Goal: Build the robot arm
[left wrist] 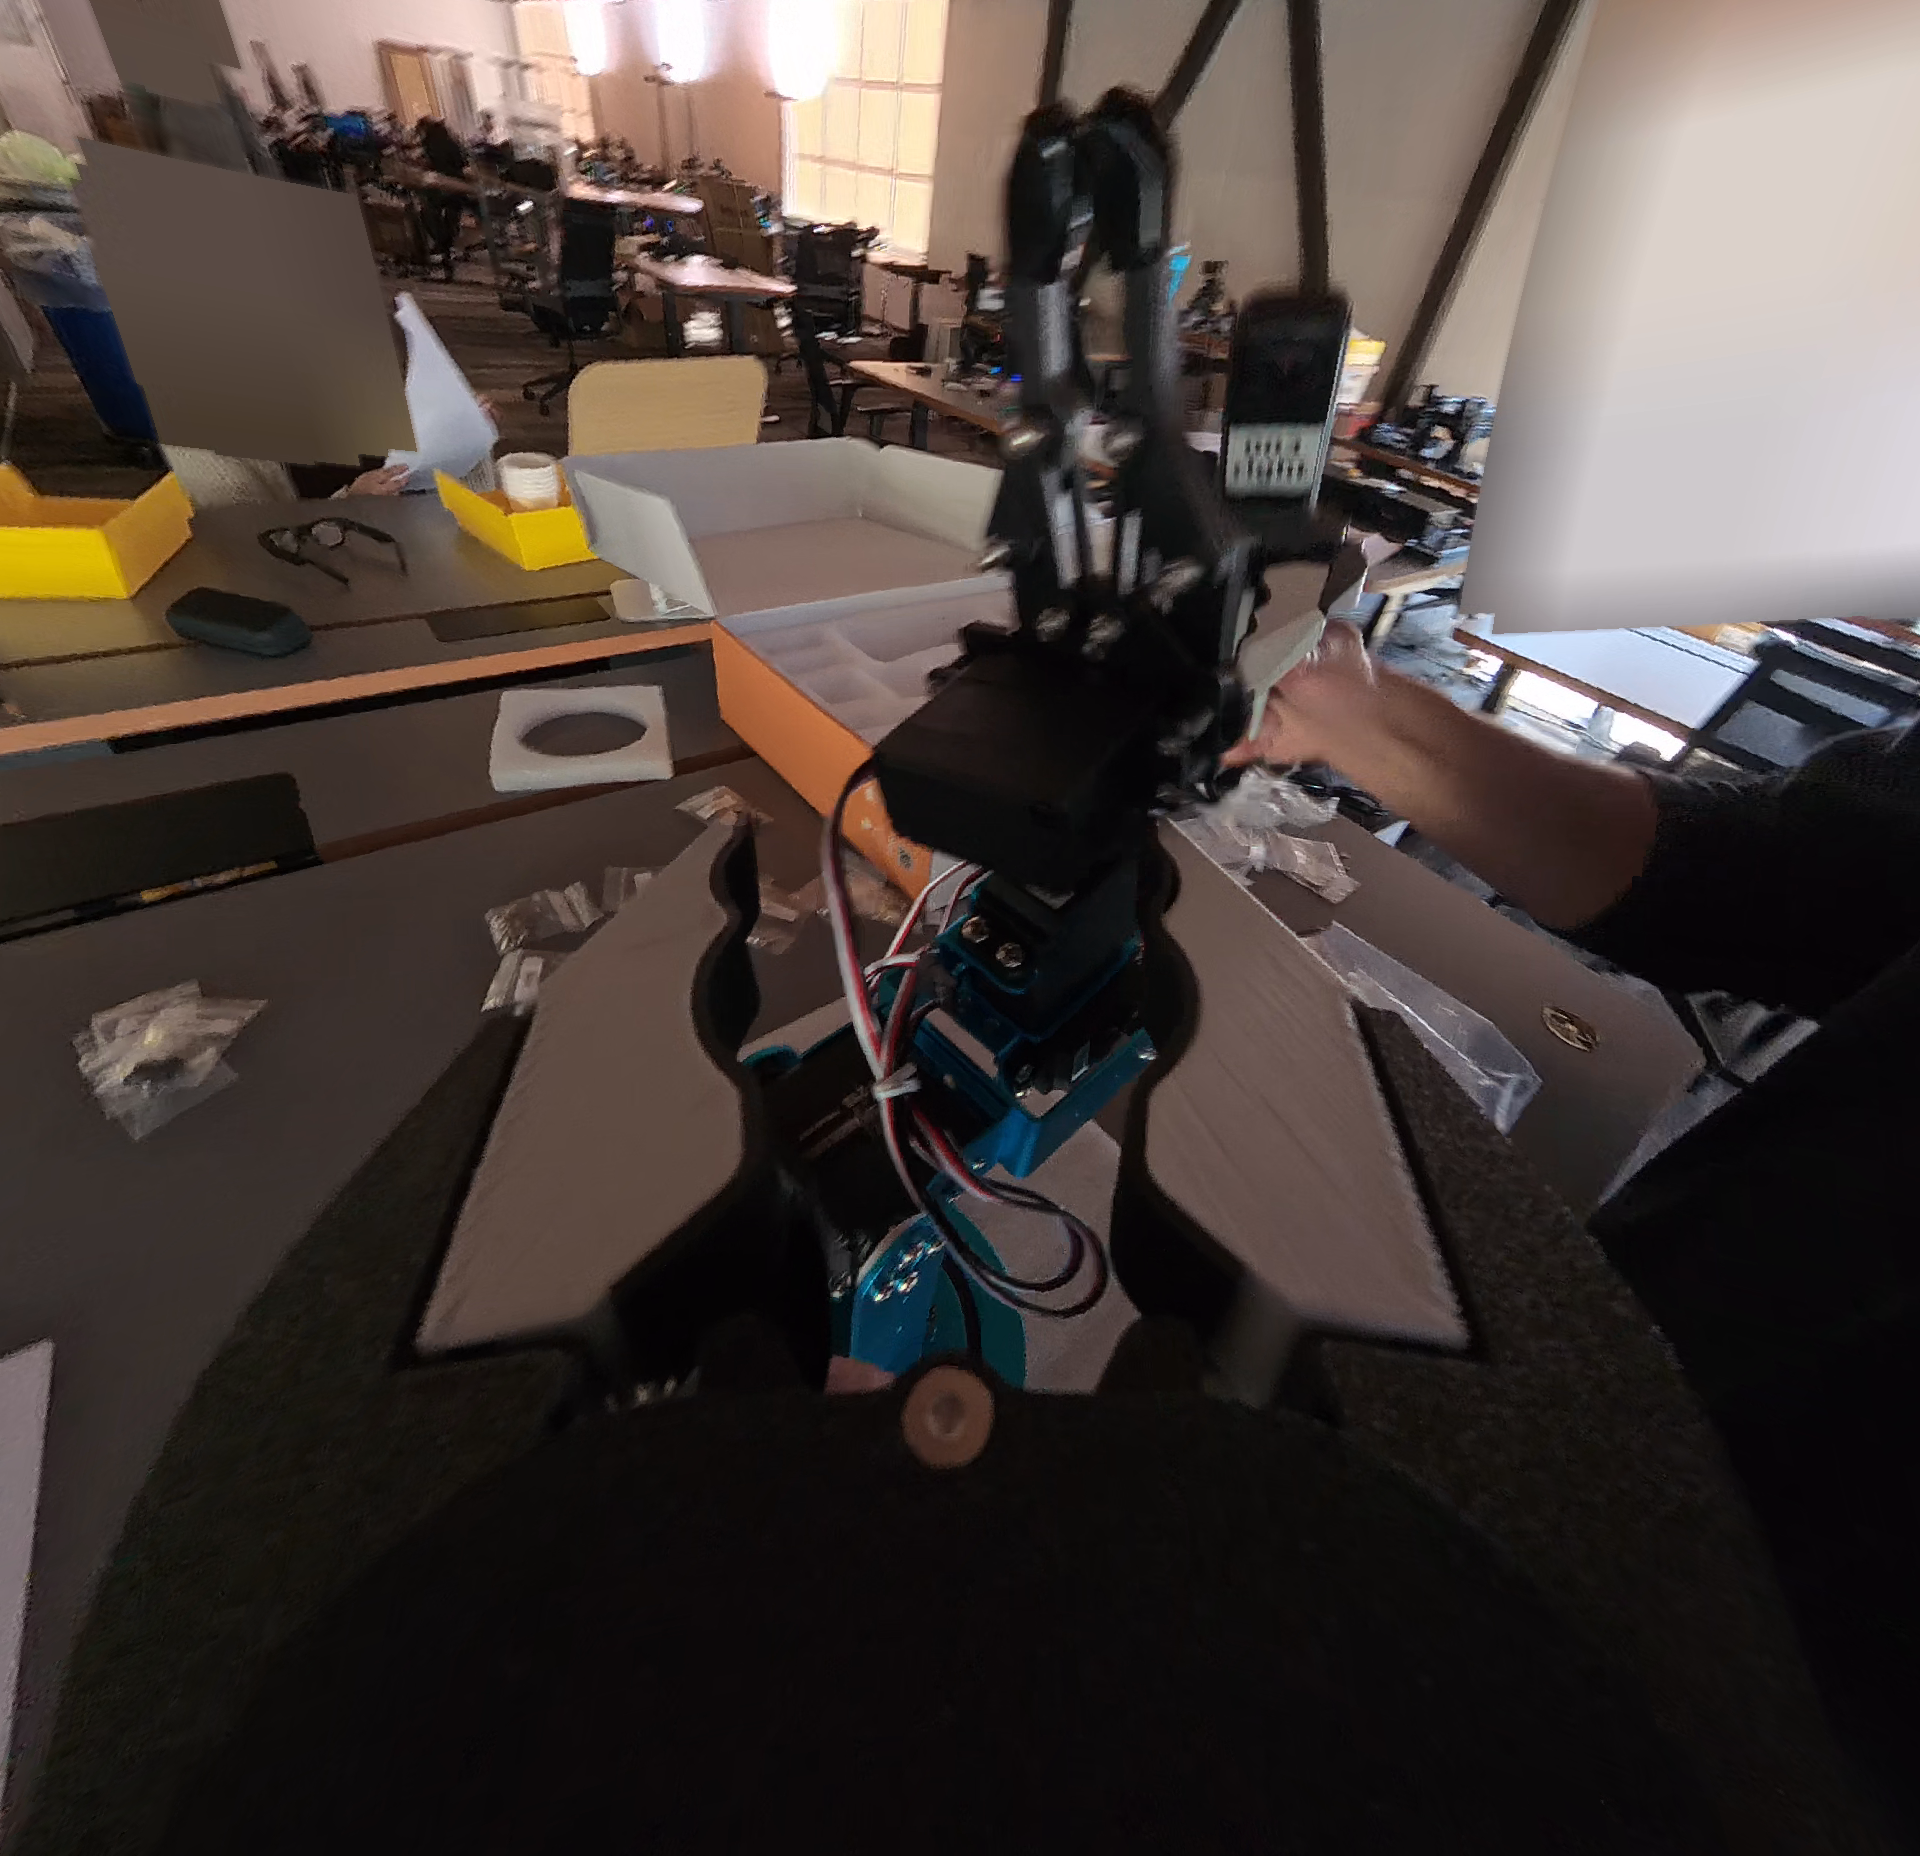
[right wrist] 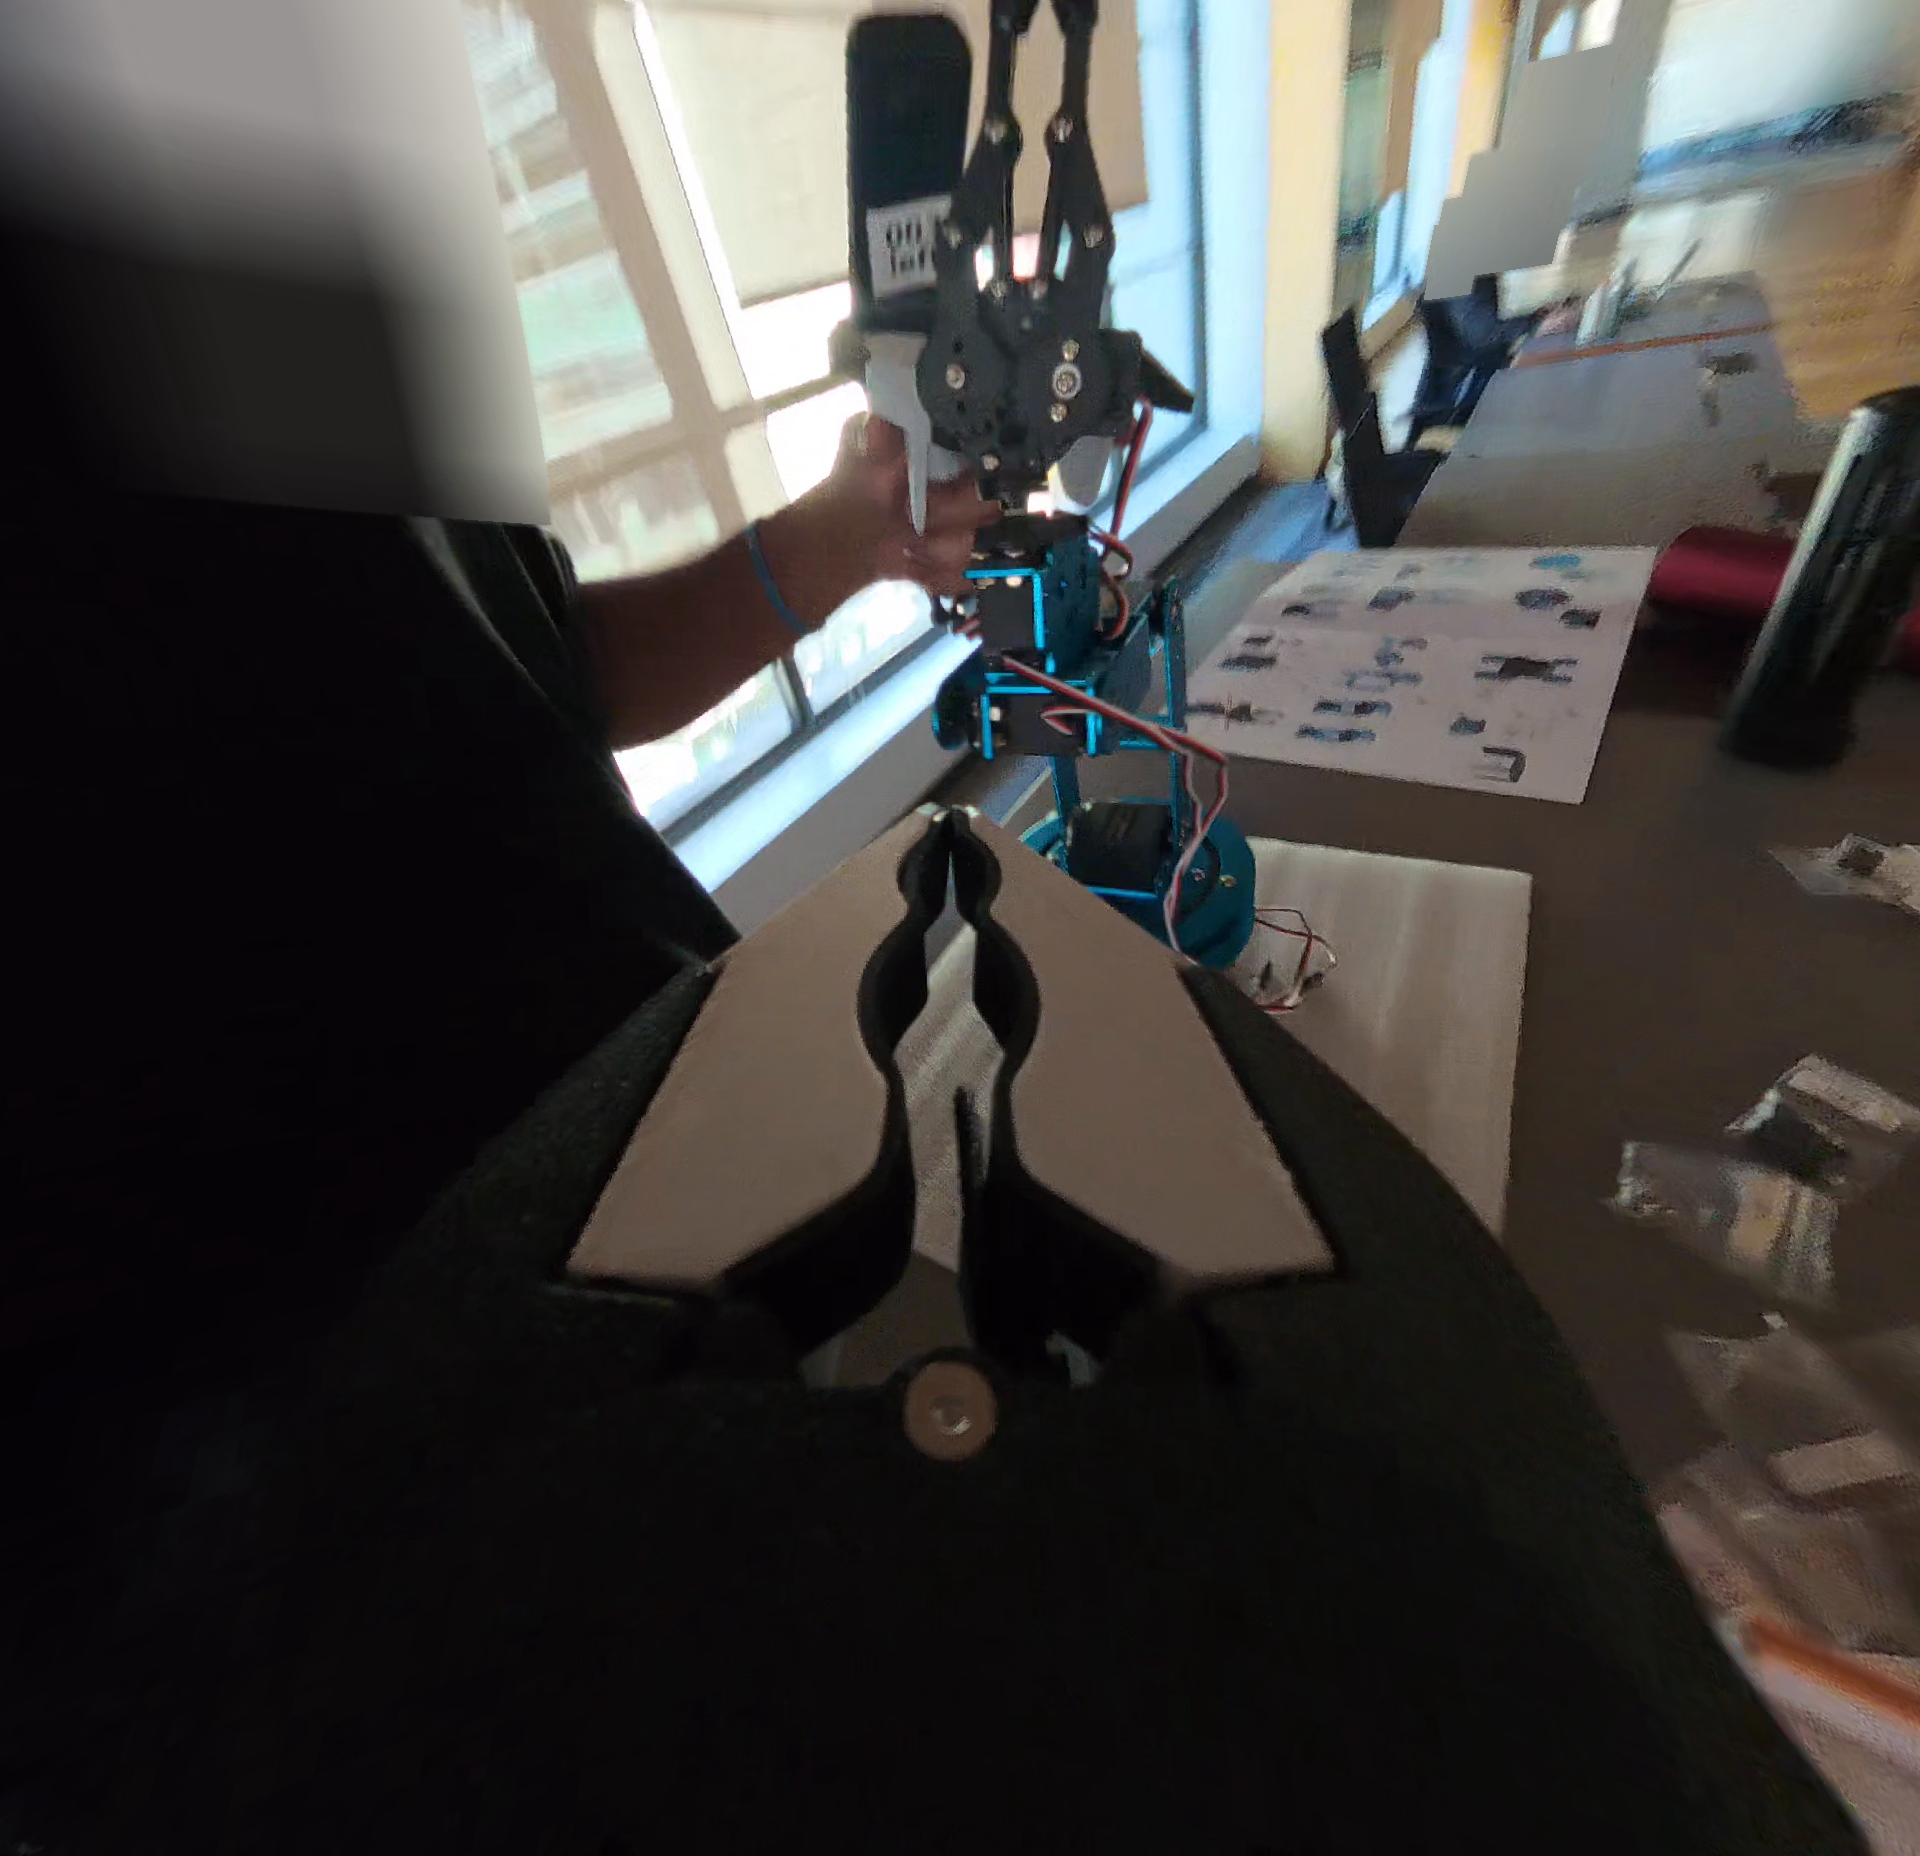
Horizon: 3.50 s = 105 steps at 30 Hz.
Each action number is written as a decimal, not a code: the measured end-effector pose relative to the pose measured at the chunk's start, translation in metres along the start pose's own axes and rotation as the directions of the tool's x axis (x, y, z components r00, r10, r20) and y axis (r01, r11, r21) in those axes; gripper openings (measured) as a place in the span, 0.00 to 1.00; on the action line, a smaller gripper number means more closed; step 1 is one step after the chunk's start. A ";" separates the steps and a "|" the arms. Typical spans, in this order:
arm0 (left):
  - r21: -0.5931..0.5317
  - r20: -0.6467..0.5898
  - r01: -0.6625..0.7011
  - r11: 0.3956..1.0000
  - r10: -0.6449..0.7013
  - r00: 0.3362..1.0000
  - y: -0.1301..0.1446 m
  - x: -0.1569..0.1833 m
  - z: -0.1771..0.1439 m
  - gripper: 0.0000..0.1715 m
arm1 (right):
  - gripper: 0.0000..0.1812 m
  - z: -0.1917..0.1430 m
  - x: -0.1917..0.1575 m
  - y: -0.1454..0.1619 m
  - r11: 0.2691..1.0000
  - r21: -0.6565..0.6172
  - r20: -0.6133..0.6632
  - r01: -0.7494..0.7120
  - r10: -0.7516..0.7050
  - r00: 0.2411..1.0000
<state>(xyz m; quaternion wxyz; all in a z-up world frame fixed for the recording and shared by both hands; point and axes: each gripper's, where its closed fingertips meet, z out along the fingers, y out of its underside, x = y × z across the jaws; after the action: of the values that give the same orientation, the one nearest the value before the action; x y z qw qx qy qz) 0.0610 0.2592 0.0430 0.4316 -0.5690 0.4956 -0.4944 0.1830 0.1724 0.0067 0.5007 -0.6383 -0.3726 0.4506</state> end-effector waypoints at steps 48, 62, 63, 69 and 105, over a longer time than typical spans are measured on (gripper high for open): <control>0.018 0.199 0.033 0.999 -0.036 0.979 0.041 -0.005 -0.038 0.40 | 0.03 -0.047 0.024 0.246 0.490 -0.833 -0.374 -0.258 -0.155 0.914; 0.005 -0.052 0.139 0.990 -0.139 0.989 0.074 0.092 -0.022 0.27 | 0.02 -0.025 0.032 0.169 0.836 -0.240 -0.410 -0.494 0.374 0.832; -0.016 -0.043 0.165 0.986 -0.165 0.985 0.093 0.098 -0.016 0.24 | 0.02 -0.019 0.032 0.156 0.845 -0.134 -0.391 -0.519 0.436 0.811; -0.058 0.283 0.194 0.979 -0.170 0.944 0.153 0.078 0.053 0.22 | 0.02 0.038 0.019 0.106 0.650 0.309 -0.050 -0.694 0.740 0.671; -0.642 0.216 -0.580 0.502 0.844 0.492 0.183 0.056 0.060 0.00 | 0.02 0.104 -0.005 0.130 0.876 -0.222 -0.252 -0.427 0.372 0.894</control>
<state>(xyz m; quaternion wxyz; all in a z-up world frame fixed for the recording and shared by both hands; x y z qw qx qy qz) 0.0969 0.1790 -0.1369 0.5561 -0.4947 0.6659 0.0513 0.0860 0.1706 -0.1283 0.3391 -0.8063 -0.2378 0.4223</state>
